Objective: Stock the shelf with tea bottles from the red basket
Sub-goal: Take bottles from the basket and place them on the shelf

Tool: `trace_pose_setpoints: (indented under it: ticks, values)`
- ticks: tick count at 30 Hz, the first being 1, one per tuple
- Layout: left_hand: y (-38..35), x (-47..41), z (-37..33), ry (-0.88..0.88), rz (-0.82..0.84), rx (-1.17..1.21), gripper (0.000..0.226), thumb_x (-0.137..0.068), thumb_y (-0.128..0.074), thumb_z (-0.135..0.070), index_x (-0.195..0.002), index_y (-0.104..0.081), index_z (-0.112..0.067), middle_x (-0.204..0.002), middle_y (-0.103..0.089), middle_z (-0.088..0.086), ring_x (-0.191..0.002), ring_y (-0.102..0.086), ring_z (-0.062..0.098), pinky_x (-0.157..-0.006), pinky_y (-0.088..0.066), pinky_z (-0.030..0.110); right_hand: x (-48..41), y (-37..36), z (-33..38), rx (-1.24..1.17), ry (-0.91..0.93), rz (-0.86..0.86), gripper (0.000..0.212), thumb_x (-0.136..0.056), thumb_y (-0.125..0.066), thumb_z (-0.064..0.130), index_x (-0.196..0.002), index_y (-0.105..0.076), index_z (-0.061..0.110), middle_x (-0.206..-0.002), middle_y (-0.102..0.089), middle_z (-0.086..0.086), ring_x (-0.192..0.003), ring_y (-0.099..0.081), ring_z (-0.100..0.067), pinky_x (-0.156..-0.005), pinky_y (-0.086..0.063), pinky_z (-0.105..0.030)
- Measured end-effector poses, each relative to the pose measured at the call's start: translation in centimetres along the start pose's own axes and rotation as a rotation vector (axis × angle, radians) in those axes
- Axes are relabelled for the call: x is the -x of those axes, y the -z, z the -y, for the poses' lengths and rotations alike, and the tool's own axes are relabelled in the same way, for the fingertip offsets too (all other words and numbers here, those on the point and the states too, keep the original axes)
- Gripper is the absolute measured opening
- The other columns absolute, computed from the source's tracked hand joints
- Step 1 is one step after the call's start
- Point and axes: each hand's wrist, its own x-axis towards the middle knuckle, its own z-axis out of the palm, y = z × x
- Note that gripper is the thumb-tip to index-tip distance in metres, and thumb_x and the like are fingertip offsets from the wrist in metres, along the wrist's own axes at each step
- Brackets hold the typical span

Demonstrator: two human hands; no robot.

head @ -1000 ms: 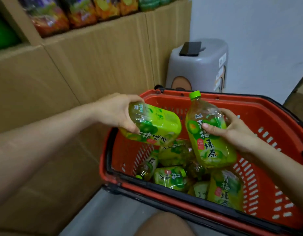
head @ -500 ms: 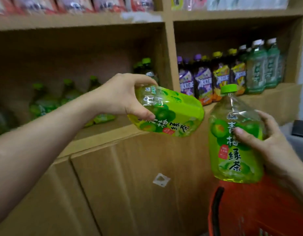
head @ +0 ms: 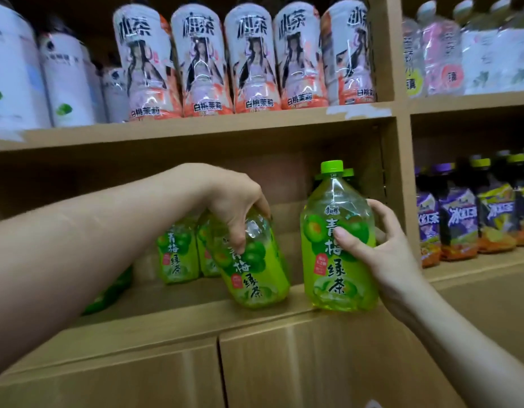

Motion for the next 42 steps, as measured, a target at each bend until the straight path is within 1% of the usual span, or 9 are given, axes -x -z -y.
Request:
trace_pose_setpoints:
  ticks: [6, 10, 14, 18, 23, 27, 32, 37, 42]
  values:
    - [-1.5, -2.6, 0.8, -0.015, -0.069, 0.031, 0.084, -0.058, -0.085, -0.051, -0.134, -0.050, -0.044, -0.108, -0.063, -0.012, -0.110, -0.055, 0.017, -0.079, -0.039, 0.026, -1.9, -2.5, -3.8, 0.003, -0.060, 0.067, 0.068, -0.048, -0.084, 0.028, -0.106, -0.053, 0.048, -0.109, -0.070, 0.002, -0.091, -0.072, -0.017, -0.080, -0.059, -0.040]
    - [-5.3, -3.6, 1.1, -0.102, -0.458, 0.217, 0.070, -0.062, -0.079, -0.059, -0.126, -0.059, -0.040, -0.136, -0.056, -0.005, -0.128, -0.043, 0.019, -0.103, -0.038, 0.033, -2.7, -2.2, -5.5, -0.031, -0.081, 0.120, 0.070, -0.050, -0.082, 0.025, -0.108, -0.052, 0.050, -0.110, -0.070, 0.005, -0.094, -0.072, -0.013, -0.074, -0.059, -0.033]
    - [-11.1, -3.0, -1.1, 0.214, -0.893, 0.867, 0.106, -0.060, -0.084, -0.052, -0.146, -0.023, -0.044, -0.160, -0.021, -0.001, -0.143, -0.023, 0.024, -0.117, -0.024, 0.043, -3.9, -1.1, -6.2, 0.016, -0.142, 0.220, 0.080, -0.054, -0.080, 0.028, -0.120, -0.043, 0.053, -0.125, -0.061, 0.008, -0.109, -0.065, -0.014, -0.090, -0.054, -0.038]
    - [-14.0, -4.2, -3.1, 0.391, -0.751, 1.305, 0.108, -0.065, -0.077, -0.060, -0.149, -0.014, -0.032, -0.151, -0.039, 0.003, -0.134, -0.041, 0.024, -0.109, -0.034, 0.037, -4.3, -0.7, -6.8, 0.049, -0.143, 0.263, 0.090, -0.060, -0.078, 0.031, -0.138, -0.036, 0.046, -0.135, -0.058, 0.003, -0.112, -0.065, -0.014, -0.090, -0.055, -0.037]
    - [-14.2, -4.8, -3.8, 0.492, -0.864, 1.171, 0.103, -0.063, -0.072, -0.066, -0.146, -0.025, -0.028, -0.137, -0.054, 0.003, -0.123, -0.052, 0.027, -0.103, -0.044, 0.045, -4.3, -1.1, -7.3, 0.206, -0.077, 0.270, 0.096, -0.050, -0.081, 0.069, -0.129, -0.026, 0.071, -0.156, -0.030, 0.007, -0.141, -0.035, -0.023, -0.109, -0.033, -0.060]
    - [-14.0, -4.2, -4.0, 0.555, -0.855, 1.078, 0.099, -0.069, -0.068, -0.066, -0.148, -0.022, -0.027, -0.140, -0.050, 0.007, -0.125, -0.050, 0.029, -0.099, -0.042, 0.037, -4.6, -2.0, -7.2, 0.209, -0.125, 0.333, 0.094, -0.043, -0.079, 0.074, -0.117, -0.023, 0.081, -0.154, -0.033, 0.006, -0.136, -0.041, -0.023, -0.111, -0.033, -0.057]
    - [-15.0, -2.7, -2.2, 0.521, -0.840, 1.138, 0.101, -0.068, -0.072, -0.062, -0.148, -0.020, -0.028, -0.143, -0.047, 0.004, -0.127, -0.048, 0.025, -0.099, -0.040, 0.035, -4.4, -4.2, -7.7, 0.299, -0.081, 0.334, 0.110, -0.046, -0.087, 0.058, -0.134, -0.020, 0.062, -0.135, -0.052, 0.017, -0.118, -0.057, -0.002, -0.108, -0.042, -0.043]
    - [-17.9, 0.0, 1.9, 0.398, -0.732, 1.416, 0.115, -0.057, -0.089, -0.035, -0.148, -0.019, -0.027, -0.132, -0.052, -0.008, -0.118, -0.054, 0.012, -0.092, -0.046, 0.026, -3.7, -7.3, -8.0, 0.501, -0.020, 0.231, 0.104, -0.038, -0.080, 0.073, -0.126, -0.024, 0.067, -0.137, -0.050, 0.005, -0.122, -0.053, -0.015, -0.106, -0.043, -0.043]
    - [-21.2, 0.9, 5.0, 0.336, -0.609, 1.536, 0.110, -0.044, -0.097, -0.025, -0.138, -0.040, -0.018, -0.113, -0.072, 0.002, -0.103, -0.070, 0.020, -0.091, -0.055, 0.047, -3.1, -11.1, -7.4, 0.889, -0.065, 0.165, 0.118, -0.054, -0.069, 0.077, -0.148, -0.014, 0.031, -0.129, -0.061, -0.005, -0.113, -0.061, -0.029, -0.093, -0.050, -0.042]
